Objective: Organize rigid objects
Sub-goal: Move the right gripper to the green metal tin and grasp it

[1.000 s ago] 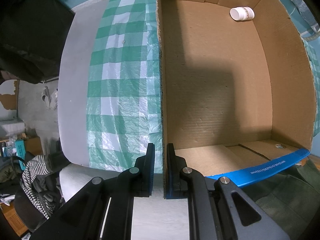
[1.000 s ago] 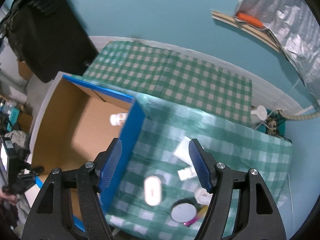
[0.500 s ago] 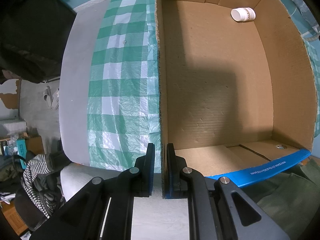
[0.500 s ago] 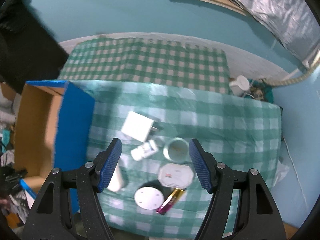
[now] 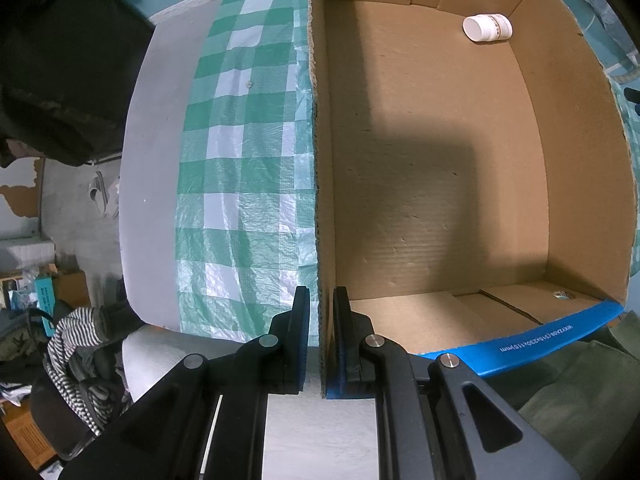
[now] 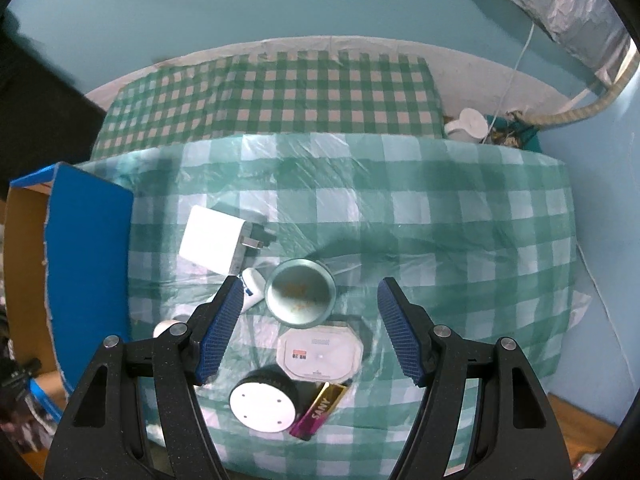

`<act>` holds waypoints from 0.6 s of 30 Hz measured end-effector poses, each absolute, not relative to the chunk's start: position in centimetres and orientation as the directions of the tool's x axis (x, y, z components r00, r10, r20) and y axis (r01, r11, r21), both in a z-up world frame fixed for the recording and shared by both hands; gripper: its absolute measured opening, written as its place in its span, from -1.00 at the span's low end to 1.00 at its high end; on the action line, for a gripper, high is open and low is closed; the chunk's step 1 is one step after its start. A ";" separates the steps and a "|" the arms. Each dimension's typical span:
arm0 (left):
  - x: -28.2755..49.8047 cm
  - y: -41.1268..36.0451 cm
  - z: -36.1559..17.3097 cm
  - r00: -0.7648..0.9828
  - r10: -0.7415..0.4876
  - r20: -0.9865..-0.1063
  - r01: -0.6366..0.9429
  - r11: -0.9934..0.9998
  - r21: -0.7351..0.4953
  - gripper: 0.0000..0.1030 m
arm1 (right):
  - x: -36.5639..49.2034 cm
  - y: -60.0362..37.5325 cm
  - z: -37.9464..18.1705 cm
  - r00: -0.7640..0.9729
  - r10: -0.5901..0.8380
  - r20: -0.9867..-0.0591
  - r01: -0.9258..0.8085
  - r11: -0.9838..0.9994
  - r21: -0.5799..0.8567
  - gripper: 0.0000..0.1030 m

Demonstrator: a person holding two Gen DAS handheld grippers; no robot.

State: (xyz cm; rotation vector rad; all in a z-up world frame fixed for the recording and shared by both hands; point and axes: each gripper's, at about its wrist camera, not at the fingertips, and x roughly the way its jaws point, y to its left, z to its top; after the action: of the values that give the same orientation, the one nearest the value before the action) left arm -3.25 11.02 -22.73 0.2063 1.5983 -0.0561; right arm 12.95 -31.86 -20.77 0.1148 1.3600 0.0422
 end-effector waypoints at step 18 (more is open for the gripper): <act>-3.1 10.7 -23.0 -0.032 0.103 -0.994 0.165 0.982 0.097 -0.78 | 13.9 -30.6 -25.0 0.165 0.070 -0.984 0.026 0.997 0.076 0.36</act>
State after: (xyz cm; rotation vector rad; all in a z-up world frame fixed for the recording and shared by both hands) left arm -3.12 10.69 -22.96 0.2091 1.6056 -0.0498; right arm 13.94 -30.57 -25.00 0.0815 1.4053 0.0314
